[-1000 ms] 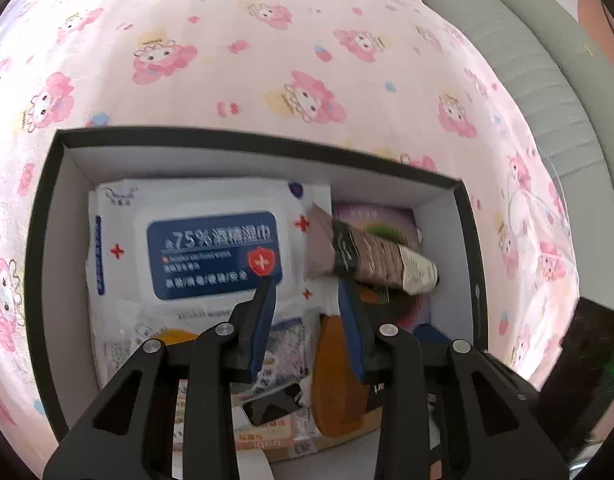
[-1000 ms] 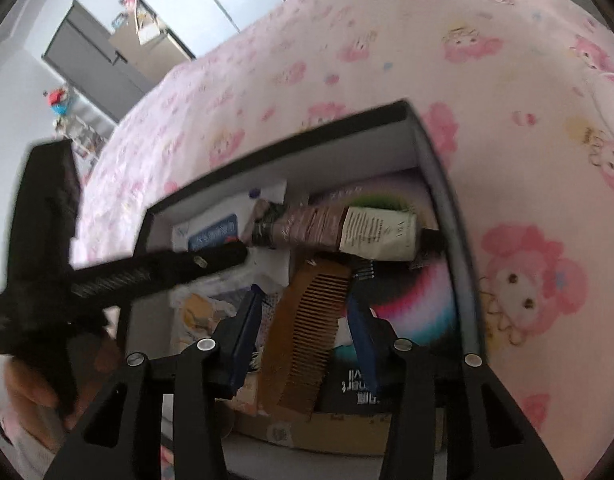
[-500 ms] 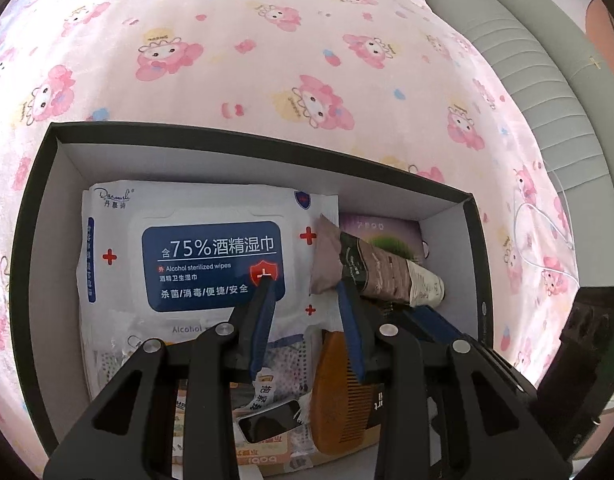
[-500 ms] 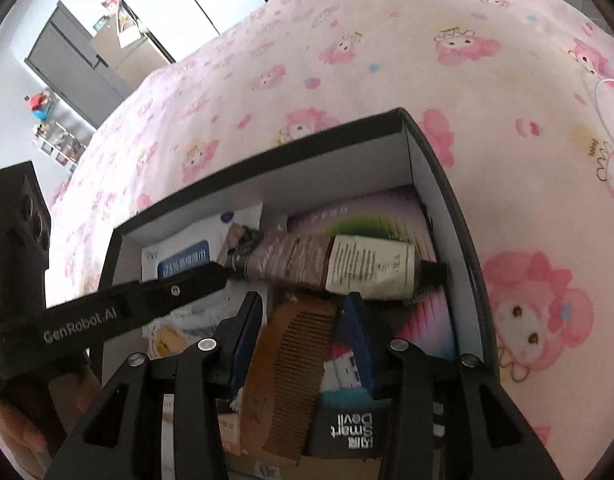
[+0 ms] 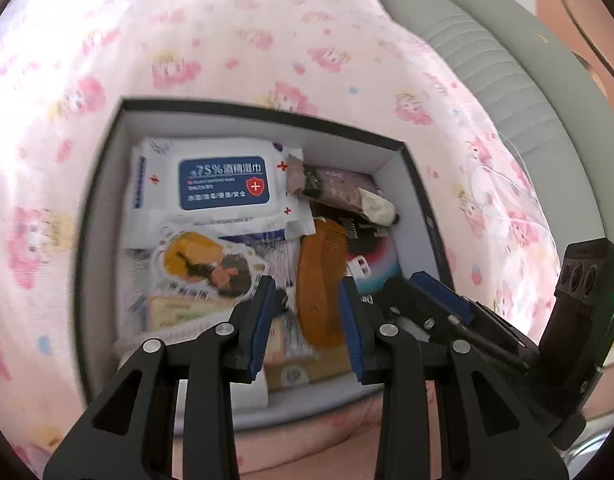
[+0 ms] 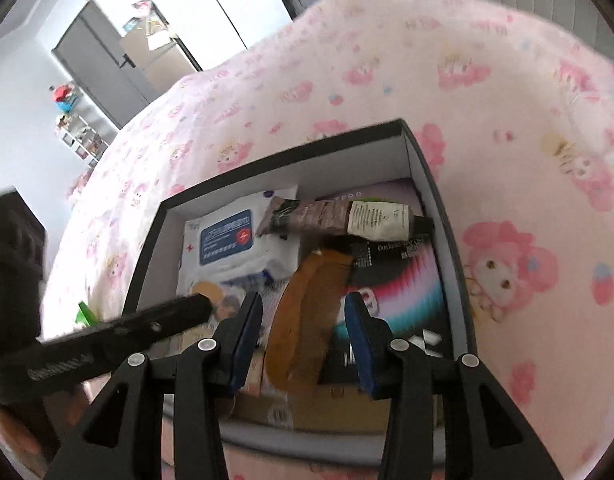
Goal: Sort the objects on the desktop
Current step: 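Lift the open left gripper out of the box, then move the left tool toward the green-and-yellow corn snack bag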
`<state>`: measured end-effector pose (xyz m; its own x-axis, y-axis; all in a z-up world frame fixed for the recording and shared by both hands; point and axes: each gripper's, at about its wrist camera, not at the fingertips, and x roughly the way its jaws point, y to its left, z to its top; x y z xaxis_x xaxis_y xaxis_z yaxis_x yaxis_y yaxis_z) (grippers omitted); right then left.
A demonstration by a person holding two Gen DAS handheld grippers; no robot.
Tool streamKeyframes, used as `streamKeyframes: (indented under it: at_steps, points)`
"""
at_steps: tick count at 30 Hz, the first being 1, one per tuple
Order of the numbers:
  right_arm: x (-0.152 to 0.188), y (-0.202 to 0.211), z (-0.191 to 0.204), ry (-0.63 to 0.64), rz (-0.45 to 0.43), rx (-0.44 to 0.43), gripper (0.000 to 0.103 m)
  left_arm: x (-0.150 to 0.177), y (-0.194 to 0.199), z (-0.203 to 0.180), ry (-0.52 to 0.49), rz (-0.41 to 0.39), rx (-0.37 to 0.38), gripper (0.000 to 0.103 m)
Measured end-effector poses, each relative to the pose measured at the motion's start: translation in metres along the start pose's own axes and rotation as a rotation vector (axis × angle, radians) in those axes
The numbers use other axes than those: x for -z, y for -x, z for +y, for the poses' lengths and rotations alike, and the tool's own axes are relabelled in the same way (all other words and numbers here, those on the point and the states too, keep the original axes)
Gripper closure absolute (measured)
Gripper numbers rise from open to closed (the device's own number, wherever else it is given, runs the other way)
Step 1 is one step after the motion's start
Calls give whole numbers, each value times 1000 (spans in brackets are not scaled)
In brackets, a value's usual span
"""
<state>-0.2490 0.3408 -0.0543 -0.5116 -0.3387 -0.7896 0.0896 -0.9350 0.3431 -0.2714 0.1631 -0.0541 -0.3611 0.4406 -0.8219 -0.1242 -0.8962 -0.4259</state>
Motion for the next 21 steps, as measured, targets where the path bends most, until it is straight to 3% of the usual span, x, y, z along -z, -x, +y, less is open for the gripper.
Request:
streamKeyframes:
  at_steps: [2,9,21]
  points:
    - [11,17,16,47,-22,-49,63,11,21,-6,-34,-33,-23,70]
    - [41,60,53,108,-86,-71,63,53,86,-11,-110,-121,-100,70]
    - [103,89,113,181,-106,-59,63,130,145,18,-57,-253,-219,70]
